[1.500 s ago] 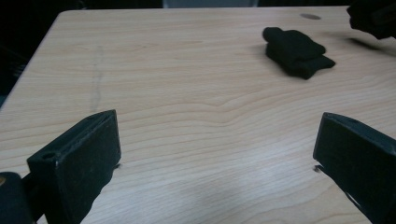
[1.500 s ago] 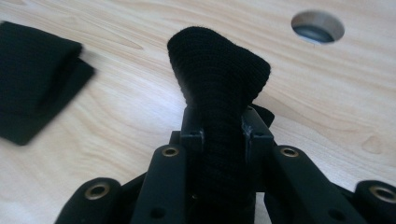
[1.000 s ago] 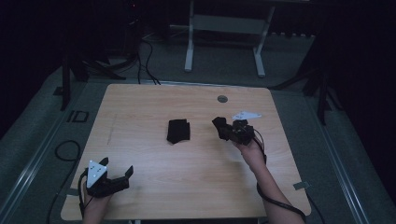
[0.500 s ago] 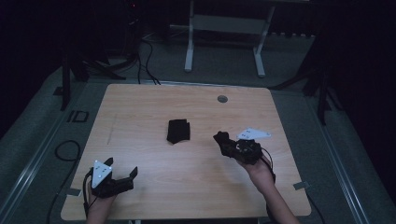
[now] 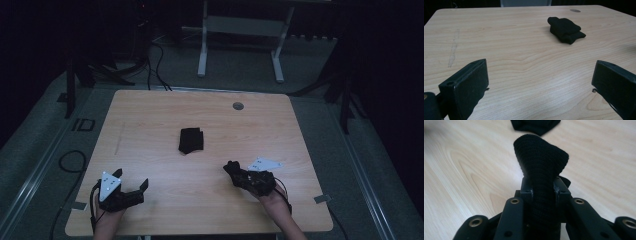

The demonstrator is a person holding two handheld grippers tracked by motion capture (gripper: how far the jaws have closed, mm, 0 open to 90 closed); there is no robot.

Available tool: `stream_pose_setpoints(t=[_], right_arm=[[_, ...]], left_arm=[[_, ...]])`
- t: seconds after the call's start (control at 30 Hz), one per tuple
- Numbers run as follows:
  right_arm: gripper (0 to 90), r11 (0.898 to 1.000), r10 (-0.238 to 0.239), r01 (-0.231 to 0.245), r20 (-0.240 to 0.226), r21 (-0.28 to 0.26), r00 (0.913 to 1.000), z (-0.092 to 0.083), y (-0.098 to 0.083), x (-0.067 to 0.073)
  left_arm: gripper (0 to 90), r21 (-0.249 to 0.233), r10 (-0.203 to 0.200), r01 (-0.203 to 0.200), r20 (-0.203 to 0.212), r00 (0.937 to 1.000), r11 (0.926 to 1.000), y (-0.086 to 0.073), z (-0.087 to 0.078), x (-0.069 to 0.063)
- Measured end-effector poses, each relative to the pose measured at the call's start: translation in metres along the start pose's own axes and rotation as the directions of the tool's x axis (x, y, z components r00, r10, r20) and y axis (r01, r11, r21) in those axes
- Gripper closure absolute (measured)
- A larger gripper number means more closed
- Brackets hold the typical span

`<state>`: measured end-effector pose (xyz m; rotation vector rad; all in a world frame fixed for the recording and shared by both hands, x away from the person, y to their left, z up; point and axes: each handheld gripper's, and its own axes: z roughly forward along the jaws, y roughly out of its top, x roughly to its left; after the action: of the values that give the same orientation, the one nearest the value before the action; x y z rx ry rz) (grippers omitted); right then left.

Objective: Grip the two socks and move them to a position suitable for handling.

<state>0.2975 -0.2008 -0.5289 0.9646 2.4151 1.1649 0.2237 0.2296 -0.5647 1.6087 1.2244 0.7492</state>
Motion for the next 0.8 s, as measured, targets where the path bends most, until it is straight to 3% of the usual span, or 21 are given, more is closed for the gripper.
stream_pose_setpoints(t=[0.27, 0.37, 0.53, 0.6, 0.73, 0.8], right_arm=[[73.7, 0.999, -0.008, 0.008, -0.012, 0.046, 0.9999, 0.023, -0.011, 0.006], [73.4, 0.997, -0.016, 0.016, 0.005, 0.071, 0.9999, 0.031, -0.014, 0.005], [70.9, 0.998, 0.011, -0.01, -0.012, 0.064, 0.9999, 0.035, -0.017, 0.0], [65.0, 0.998, 0.022, -0.021, -0.008, 0.067, 0.9997, 0.034, -0.017, 0.0], [44.5, 0.996, 0.034, -0.033, -0.01, 0.085, 0.9994, 0.03, -0.014, 0.003], [38.5, 0.997, 0.04, -0.039, -0.013, 0.068, 0.9991, 0.023, -0.011, 0.005]], left_arm=[[1.1, 0.001, 0.002, -0.002, 0.003, 1.0, 1.0, 0.0, 0.0, 0.0], [1.1, -0.002, 0.005, -0.005, 0.007, 1.0, 1.0, 0.0, 0.0, 0.0], [1.1, -0.005, 0.002, -0.002, 0.008, 1.0, 1.0, 0.0, 0.0, 0.0], [1.1, -0.006, 0.002, -0.002, 0.009, 1.0, 1.0, 0.0, 0.0, 0.0], [1.1, -0.008, 0.003, -0.003, 0.011, 0.9999, 1.0, 0.001, 0.0, -0.001], [1.1, -0.008, 0.004, -0.003, 0.014, 0.9999, 1.0, 0.001, 0.0, -0.001]])
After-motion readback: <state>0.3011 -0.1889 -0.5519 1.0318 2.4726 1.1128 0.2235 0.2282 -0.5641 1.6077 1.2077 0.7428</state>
